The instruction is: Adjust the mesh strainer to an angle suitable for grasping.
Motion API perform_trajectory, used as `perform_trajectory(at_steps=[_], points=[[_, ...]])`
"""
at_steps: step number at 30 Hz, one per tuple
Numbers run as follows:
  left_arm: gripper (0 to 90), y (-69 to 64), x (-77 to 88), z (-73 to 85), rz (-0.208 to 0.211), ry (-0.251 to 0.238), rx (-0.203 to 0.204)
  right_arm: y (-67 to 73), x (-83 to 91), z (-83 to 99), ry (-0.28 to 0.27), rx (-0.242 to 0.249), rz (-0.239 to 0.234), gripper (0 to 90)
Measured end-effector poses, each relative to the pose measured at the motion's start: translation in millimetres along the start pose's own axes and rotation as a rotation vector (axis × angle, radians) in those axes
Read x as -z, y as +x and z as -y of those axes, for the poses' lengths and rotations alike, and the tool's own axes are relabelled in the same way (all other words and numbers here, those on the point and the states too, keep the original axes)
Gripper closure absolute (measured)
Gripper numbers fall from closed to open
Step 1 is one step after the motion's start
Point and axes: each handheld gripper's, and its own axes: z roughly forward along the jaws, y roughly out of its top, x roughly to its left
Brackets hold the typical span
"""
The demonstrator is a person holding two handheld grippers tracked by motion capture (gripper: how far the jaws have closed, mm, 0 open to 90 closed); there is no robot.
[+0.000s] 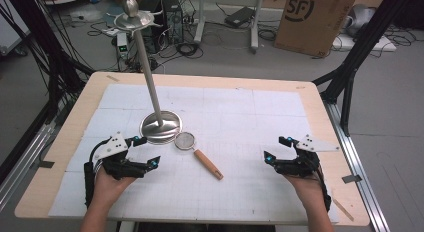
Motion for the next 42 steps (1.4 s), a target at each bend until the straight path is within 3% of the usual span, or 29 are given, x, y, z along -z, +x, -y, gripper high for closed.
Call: perform_trajectory(at_steps=[6, 17, 23, 35, 42], points=[[16.2, -0.4, -1.6, 1.9, -0.005, 0.018, -0.008, 0.0, 0.9, 0.6, 0.005, -0.009, 0.01, 17.4], [16.2, -0.8, -1.4, 0.4, 0.001, -0.006, -0.006, 3.3, 0.5, 0.3, 0.008, -0.005, 0.013, 17.4], [16.2, -1.3, -2.3, 1.6, -0.002, 0.015, -0.01, 3.6, -2.3, 1.0, 0.02, -0.009, 0.014, 17.4], [16.3, -1.4, -1.9, 1.2, -0.001, 0.009, -0.015, 6.0, -4.1, -0.1, 0.017, 0.001, 0.019, 18.0], [16.3, -0.4, -1.4, 1.5, -0.007, 0.014, -0.015, 5.8, -5.0, 1.6, 0.018, -0.022, 0.023, 17.3]])
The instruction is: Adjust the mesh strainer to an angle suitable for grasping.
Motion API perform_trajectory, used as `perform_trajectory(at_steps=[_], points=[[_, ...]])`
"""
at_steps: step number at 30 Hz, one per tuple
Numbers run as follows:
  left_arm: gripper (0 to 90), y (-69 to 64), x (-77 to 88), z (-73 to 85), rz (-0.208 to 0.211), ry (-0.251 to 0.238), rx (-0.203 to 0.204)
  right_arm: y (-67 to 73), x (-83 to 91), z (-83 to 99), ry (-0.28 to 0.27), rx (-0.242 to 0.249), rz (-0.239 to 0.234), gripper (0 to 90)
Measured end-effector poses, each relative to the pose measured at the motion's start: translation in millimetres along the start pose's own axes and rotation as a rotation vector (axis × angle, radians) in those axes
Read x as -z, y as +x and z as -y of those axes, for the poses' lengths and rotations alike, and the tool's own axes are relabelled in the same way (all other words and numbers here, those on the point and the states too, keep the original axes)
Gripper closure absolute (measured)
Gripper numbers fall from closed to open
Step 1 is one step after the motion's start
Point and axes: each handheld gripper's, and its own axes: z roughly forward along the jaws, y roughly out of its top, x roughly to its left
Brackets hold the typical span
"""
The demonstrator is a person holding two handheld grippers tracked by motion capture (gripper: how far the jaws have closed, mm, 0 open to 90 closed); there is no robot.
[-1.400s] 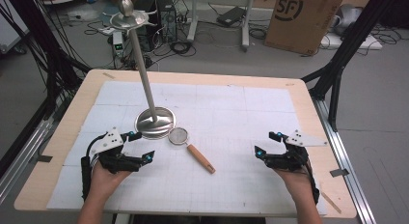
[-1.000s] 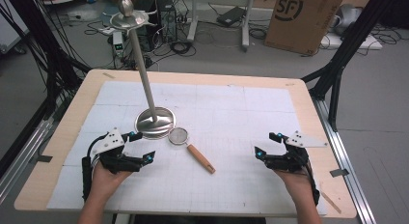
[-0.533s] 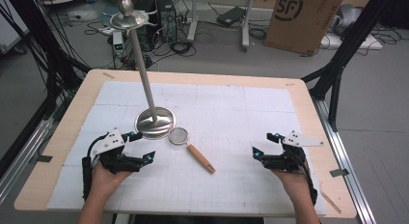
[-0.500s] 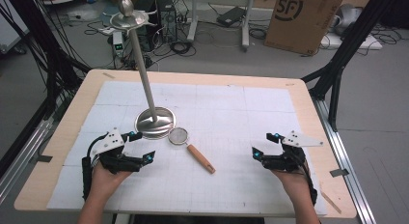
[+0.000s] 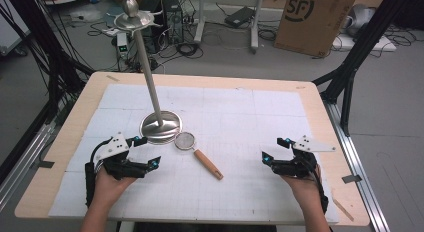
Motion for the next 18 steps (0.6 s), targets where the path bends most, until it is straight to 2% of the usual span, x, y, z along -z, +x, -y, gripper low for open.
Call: perform_trajectory(at_steps=[6, 18], points=[[16.3, 0.1, 1.9, -1.1, -0.004, -0.014, 0.001, 2.0, -2.4, -0.3, 0.002, -0.007, -0.007, 17.3], [16.4, -0.1, 3.9, -2.9, 0.0, -0.029, -0.003, 15.0, -12.9, -2.8, 0.03, 0.03, -0.018, 17.4]])
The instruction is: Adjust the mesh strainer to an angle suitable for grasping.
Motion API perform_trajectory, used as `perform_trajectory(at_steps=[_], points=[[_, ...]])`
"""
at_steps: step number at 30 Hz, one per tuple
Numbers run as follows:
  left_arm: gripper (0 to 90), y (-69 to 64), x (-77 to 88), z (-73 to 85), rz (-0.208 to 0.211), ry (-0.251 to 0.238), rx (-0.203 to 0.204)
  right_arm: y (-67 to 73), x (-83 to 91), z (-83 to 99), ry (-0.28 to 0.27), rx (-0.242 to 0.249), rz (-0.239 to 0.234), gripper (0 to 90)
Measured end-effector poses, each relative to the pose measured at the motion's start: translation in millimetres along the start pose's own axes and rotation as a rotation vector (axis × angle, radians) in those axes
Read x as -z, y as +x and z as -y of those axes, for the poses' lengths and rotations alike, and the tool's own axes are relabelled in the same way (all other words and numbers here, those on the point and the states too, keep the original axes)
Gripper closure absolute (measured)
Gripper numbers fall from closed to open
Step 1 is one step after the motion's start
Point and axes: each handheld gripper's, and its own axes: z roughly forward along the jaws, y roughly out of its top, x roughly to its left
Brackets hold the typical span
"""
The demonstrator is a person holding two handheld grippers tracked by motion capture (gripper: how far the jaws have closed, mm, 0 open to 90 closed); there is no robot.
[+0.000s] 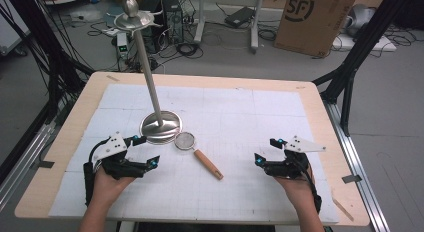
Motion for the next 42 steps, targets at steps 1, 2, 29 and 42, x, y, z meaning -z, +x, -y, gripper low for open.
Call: perform_trajectory(at_steps=[1, 2, 29, 42], points=[[16.4, 0.1, -0.2, 0.1, 0.001, 0.004, -0.002, 0.0, -0.1, 0.2, 0.002, -0.001, 0.002, 17.4], [16.4, 0.1, -0.5, 0.3, 0.0, 0.008, -0.003, -0.2, -0.1, 0.4, 0.003, -0.001, 0.0, 17.4], [16.4, 1.3, -1.2, 0.6, -0.003, 0.001, 0.001, 69.0, -96.5, -26.9, 0.173, 0.138, -0.173, 24.4], [16.4, 1.2, -2.4, 1.2, -0.003, 0.005, 0.003, 91.4, -120.8, -17.6, 0.333, 0.121, -0.206, 44.8]])
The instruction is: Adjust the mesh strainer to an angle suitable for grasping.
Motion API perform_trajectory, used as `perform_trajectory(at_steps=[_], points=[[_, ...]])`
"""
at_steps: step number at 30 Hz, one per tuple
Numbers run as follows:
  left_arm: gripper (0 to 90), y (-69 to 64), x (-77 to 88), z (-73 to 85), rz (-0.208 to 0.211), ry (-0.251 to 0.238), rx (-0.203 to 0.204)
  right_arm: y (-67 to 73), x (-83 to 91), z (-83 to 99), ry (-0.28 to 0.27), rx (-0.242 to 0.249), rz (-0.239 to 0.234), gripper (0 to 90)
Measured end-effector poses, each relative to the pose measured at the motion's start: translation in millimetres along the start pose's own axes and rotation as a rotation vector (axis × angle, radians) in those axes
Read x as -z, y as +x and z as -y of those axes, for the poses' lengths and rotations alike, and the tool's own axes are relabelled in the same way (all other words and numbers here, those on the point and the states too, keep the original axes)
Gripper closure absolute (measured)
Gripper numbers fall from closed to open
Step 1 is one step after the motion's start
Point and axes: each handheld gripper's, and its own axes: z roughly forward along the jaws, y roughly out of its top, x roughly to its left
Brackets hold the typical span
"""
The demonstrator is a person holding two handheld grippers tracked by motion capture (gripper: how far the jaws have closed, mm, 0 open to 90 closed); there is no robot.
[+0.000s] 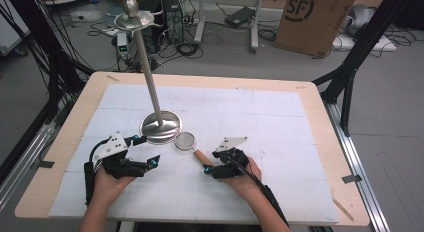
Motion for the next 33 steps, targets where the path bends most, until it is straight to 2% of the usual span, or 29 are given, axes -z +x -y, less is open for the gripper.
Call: perform_trajectory(at_steps=[1, 2, 4, 5, 6, 11, 12, 14, 19, 23, 24, 25, 30, 33], points=[[16.5, 0.1, -0.2, 0.0, 0.002, 0.001, -0.001, 1.3, -2.2, 0.3, 0.012, 0.005, 0.002, 48.6], [16.5, 0.0, -0.3, 0.0, 0.002, 0.001, -0.002, 1.3, -2.2, 0.3, 0.012, 0.005, 0.002, 48.6], [16.5, -0.1, -0.6, 0.2, 0.001, 0.002, -0.002, 3.4, -4.6, 0.3, 0.034, 0.024, 0.005, 58.1], [16.5, -0.2, -0.6, 0.2, 0.003, 0.005, -0.002, 3.4, -4.6, 0.3, 0.034, 0.024, 0.005, 58.1], [16.5, -0.3, -0.7, 0.2, 0.003, 0.005, -0.003, 4.9, -5.5, 0.0, 0.039, 0.037, 0.007, 62.1], [16.5, -0.5, -0.7, 0.1, 0.003, 0.003, -0.002, 4.5, -5.5, -0.4, 0.041, 0.052, 0.009, 67.6], [16.5, -0.4, -0.8, 0.2, 0.005, 0.003, -0.003, 4.9, -4.9, -0.6, 0.048, 0.054, -0.004, 69.4], [16.5, -0.3, -0.7, 0.2, 0.007, 0.003, -0.003, 4.9, -5.4, -0.7, 0.043, 0.073, 0.002, 69.4], [16.5, -0.2, 0.3, -0.1, 0.003, 0.002, -0.002, 6.3, -5.0, -0.9, 0.048, 0.079, -0.021, 69.6], [16.5, -0.5, 0.5, -0.3, 0.004, -0.001, 0.0, 10.2, -6.4, -1.2, 0.05, 0.099, -0.071, 69.6], [16.5, -0.5, 0.7, -0.5, 0.002, -0.002, -0.002, 12.6, -7.4, -1.4, 0.047, 0.114, -0.107, 69.6], [16.5, -0.6, 0.9, -0.7, 0.001, -0.004, -0.001, 12.6, -7.4, -1.4, 0.047, 0.114, -0.107, 69.6], [16.5, -1.1, 1.3, -1.6, 0.005, -0.008, -0.004, 19.6, -9.8, -1.7, 0.051, 0.141, -0.203, 69.6], [16.5, -1.8, 1.1, -2.1, 0.007, -0.008, -0.005, 26.6, -11.8, -3.5, 0.059, 0.167, -0.242, 69.6]])
